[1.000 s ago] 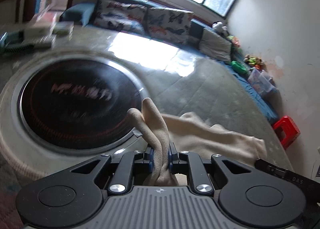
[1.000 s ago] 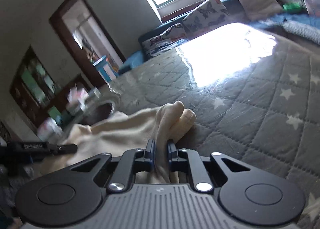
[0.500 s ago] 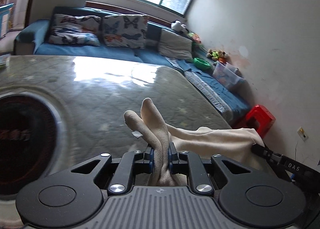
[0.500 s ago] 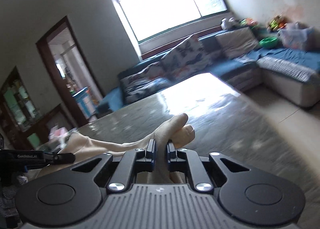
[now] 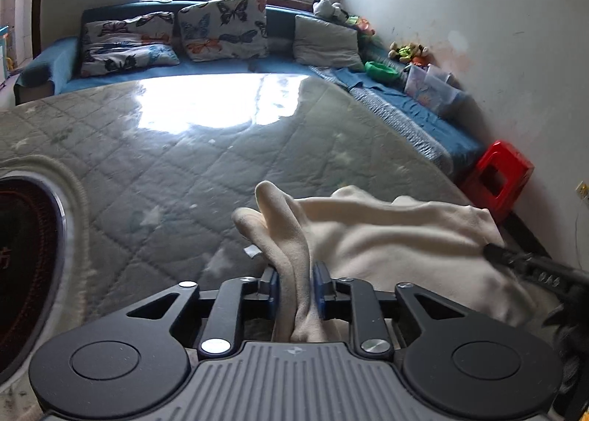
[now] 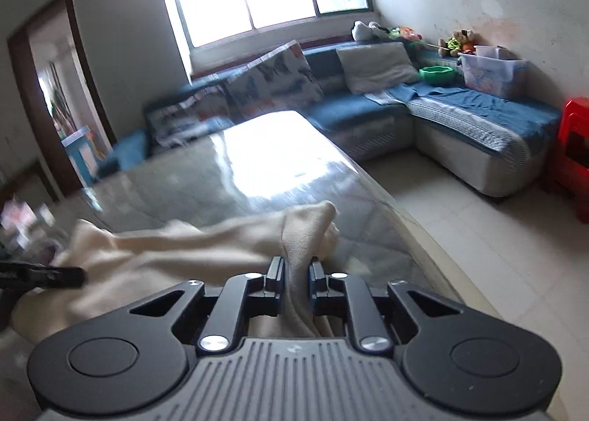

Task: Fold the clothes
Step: 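Lift the hem with both grippers and fold it over toward the collar, then lay the hem down and open both grippers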

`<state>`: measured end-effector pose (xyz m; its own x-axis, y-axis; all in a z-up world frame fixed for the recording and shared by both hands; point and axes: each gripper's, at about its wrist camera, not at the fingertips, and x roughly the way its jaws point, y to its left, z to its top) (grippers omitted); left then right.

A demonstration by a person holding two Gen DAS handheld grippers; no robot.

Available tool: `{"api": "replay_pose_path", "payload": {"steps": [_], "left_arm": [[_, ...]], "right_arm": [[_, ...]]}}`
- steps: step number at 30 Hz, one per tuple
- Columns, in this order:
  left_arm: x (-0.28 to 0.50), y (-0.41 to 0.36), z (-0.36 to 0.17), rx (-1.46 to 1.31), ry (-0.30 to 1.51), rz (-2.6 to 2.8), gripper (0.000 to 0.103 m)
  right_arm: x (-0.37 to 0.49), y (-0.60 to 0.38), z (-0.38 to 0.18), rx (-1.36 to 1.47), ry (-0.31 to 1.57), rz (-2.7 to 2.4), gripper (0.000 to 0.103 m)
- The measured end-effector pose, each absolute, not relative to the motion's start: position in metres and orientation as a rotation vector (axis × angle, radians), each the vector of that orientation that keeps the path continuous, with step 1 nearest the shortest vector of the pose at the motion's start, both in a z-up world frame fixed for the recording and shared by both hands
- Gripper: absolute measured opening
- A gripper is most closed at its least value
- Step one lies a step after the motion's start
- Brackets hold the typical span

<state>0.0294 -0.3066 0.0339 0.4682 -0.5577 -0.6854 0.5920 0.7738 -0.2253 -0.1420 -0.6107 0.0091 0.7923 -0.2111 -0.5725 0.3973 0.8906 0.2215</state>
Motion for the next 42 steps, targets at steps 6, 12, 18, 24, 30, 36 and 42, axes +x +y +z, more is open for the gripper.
{"api": "replay_pose_path", "payload": {"steps": [6,12,18,24,30,36,42], "left_arm": [[0.033,-0.3,0.033,0.087,0.774,-0.648,0.037],[0.032,-0.301,0.033,0.093,0.769,-0.667,0.039],[0.036,-0.309,0.024,0.127,0.781,-0.662,0.04],[0.031,-0.305,0.027,0.128,0.752,-0.675,0.045],[0.029,-0.308,0.027,0.151,0.748,-0.688,0.047],[0.027,-0.307,0.024,0.172,0.747,-0.682,0.054],[0.022,-0.302,0.021,0.167,0.758,-0.672,0.057]], "right_arm": [[-0.135,-0.602,0.028,0.258,0.508,-0.37,0.04],[-0.099,-0.598,0.027,0.251,0.539,-0.307,0.04],[-0.068,-0.612,0.001,0.276,0.625,-0.341,0.043],[-0.062,-0.587,0.016,0.157,0.62,-0.283,0.056],[-0.029,-0.562,0.008,0.067,0.679,-0.264,0.062],[-0.011,-0.566,0.003,0.122,0.694,-0.3,0.07],[-0.036,-0.555,0.015,0.087,0.654,-0.294,0.081]]}}
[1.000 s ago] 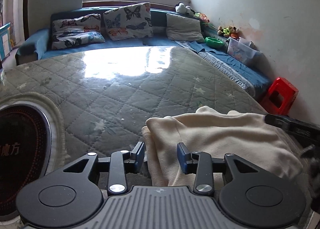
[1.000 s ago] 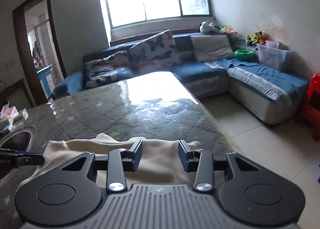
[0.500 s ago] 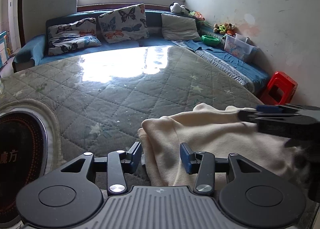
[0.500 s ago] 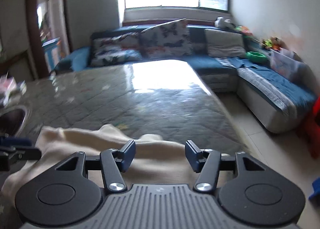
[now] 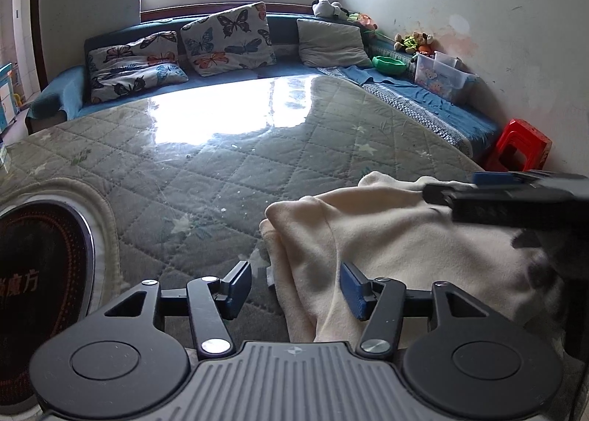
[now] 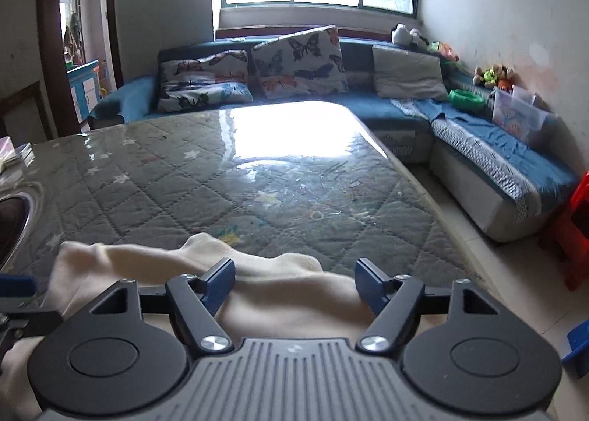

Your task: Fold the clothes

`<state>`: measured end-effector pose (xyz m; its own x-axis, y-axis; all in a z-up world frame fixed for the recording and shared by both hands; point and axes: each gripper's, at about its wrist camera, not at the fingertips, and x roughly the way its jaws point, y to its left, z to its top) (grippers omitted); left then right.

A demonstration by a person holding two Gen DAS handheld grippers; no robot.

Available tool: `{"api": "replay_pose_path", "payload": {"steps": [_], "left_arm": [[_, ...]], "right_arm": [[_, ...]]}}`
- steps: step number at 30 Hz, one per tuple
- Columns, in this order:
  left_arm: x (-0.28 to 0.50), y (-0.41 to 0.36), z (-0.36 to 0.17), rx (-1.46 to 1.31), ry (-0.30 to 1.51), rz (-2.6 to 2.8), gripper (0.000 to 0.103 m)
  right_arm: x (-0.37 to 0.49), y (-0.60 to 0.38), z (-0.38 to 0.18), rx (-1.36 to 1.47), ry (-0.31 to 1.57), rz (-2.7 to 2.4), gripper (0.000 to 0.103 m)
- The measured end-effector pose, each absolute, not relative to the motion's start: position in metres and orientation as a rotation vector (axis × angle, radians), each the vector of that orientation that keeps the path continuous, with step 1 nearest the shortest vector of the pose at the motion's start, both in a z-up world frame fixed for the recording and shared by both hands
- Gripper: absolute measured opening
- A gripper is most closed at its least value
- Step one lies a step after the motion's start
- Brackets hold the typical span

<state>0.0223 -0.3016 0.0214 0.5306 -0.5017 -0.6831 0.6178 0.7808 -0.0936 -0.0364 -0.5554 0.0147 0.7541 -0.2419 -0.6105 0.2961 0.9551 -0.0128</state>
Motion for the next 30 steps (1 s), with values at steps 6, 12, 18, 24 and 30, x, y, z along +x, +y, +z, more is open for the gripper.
{"api": "replay_pose_path", "payload": {"steps": [6,12,18,24,30], "left_arm": [[0.013,-0.292,0.024,0.164,0.76,-0.656,0.061],[0.003,-0.28,0.025,0.149,0.761,-0.651,0.065],[-0.007,-0.268,0.024,0.14,0.765,-0.646,0.07],[-0.023,-0.26,0.022,0.154,0.76,-0.638,0.083],[-0.045,-0.251,0.021,0.19,0.751,-0.636,0.097]], "right_arm": [[-0.078,-0.54,0.02,0.051,0.618,-0.289,0.094],[-0.123,-0.536,0.017,0.06,0.599,-0.32,0.101],[-0.164,-0.53,-0.002,0.058,0.624,-0.373,0.103],[-0.183,-0.519,0.001,0.068,0.616,-0.399,0.103],[-0.198,-0.511,0.003,0.093,0.63,-0.421,0.103]]}}
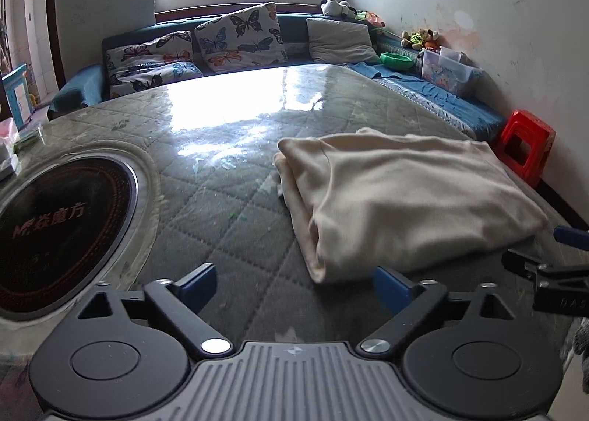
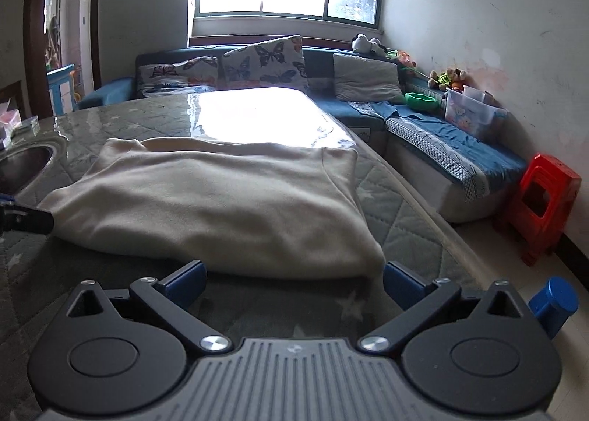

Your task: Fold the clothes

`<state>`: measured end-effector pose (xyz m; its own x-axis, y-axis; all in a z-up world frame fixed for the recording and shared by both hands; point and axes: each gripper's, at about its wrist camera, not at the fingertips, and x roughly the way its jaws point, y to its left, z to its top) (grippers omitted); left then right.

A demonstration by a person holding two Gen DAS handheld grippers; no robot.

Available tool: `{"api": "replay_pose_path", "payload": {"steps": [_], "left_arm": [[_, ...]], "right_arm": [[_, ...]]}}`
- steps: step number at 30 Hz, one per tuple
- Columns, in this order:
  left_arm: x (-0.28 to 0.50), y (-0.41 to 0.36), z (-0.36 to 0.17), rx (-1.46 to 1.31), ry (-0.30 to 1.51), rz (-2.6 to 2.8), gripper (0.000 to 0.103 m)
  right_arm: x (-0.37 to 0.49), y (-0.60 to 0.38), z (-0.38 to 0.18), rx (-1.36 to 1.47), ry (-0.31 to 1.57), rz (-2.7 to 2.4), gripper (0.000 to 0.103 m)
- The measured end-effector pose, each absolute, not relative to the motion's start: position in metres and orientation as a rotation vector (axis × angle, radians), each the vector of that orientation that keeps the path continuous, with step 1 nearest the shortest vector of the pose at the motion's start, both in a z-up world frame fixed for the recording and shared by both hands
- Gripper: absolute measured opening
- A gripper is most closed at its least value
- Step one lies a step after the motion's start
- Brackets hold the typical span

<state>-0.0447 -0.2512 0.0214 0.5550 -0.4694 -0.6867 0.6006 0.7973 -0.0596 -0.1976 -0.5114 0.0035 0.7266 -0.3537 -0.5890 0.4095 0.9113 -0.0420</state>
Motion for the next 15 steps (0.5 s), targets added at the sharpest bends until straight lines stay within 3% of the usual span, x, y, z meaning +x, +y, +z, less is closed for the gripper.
{"api": "replay_pose_path", "payload": {"steps": [3,15], "left_arm": [[-0.054,-0.248,0.021,0.198,0.753,-0.634,0.103],[-0.077,-0.235,0.014,0.184,0.787,-0.605,0.103]], "right_arm": [[-0.206,-0.507,0.005,0.126,0.623,-0.429,0.103],[-0.217,-0.487,0.007,0.155,0.63,-0.432,0.103]]}}
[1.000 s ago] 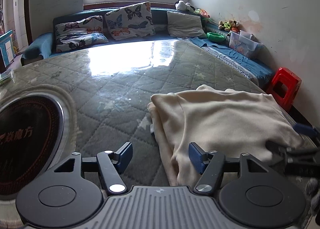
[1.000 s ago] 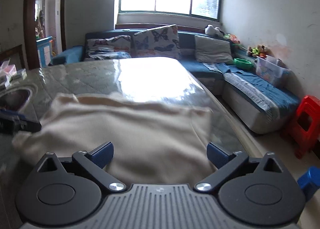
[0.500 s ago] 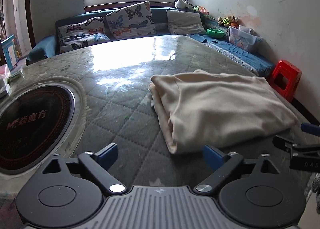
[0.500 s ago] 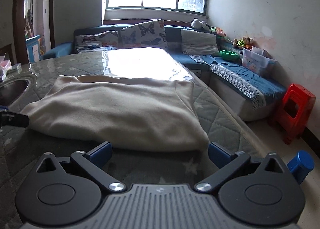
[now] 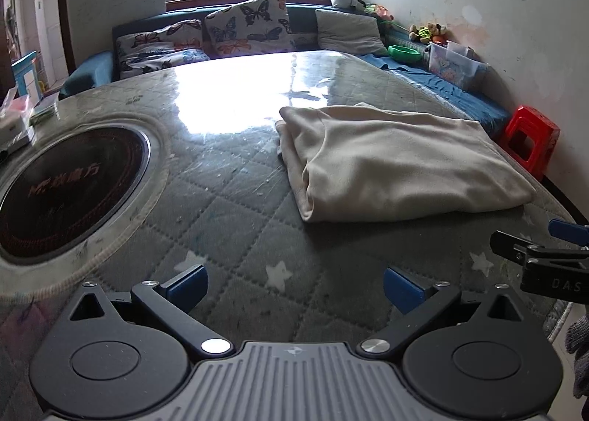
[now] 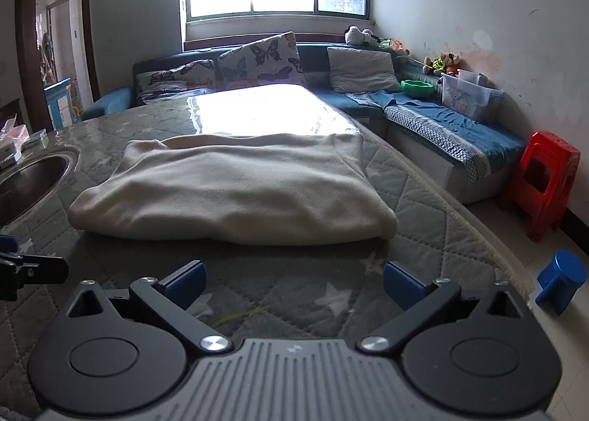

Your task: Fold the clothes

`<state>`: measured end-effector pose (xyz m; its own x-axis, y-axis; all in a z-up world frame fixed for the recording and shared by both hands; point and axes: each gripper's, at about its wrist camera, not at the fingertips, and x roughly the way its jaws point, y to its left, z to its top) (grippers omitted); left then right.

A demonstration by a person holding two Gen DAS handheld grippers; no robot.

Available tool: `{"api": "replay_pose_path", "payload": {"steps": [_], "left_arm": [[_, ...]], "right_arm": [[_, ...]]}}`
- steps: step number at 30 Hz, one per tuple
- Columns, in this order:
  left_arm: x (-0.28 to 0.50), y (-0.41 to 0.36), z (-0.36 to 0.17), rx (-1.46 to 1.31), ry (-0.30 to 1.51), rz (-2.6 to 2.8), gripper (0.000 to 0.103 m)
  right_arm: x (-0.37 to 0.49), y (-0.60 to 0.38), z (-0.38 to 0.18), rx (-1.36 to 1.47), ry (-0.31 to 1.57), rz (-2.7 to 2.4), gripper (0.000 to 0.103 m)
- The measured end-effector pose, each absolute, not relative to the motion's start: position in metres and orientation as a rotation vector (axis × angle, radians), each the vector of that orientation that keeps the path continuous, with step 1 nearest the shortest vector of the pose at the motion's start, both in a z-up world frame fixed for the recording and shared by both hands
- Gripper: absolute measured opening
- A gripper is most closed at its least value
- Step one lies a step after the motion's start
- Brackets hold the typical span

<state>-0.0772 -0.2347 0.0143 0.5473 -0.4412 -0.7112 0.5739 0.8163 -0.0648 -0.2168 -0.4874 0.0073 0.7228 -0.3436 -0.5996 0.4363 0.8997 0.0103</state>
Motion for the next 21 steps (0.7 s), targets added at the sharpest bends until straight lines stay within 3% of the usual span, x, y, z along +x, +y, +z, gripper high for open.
{"api": "replay_pose_path", "payload": {"steps": [21], "left_arm": [[-0.111,-0.237,0.012,0.203,0.778,-0.67,0.103]], "right_arm": [[-0.226,-0.472,-0.002,0.177,0.651,-0.433,0.103]]}}
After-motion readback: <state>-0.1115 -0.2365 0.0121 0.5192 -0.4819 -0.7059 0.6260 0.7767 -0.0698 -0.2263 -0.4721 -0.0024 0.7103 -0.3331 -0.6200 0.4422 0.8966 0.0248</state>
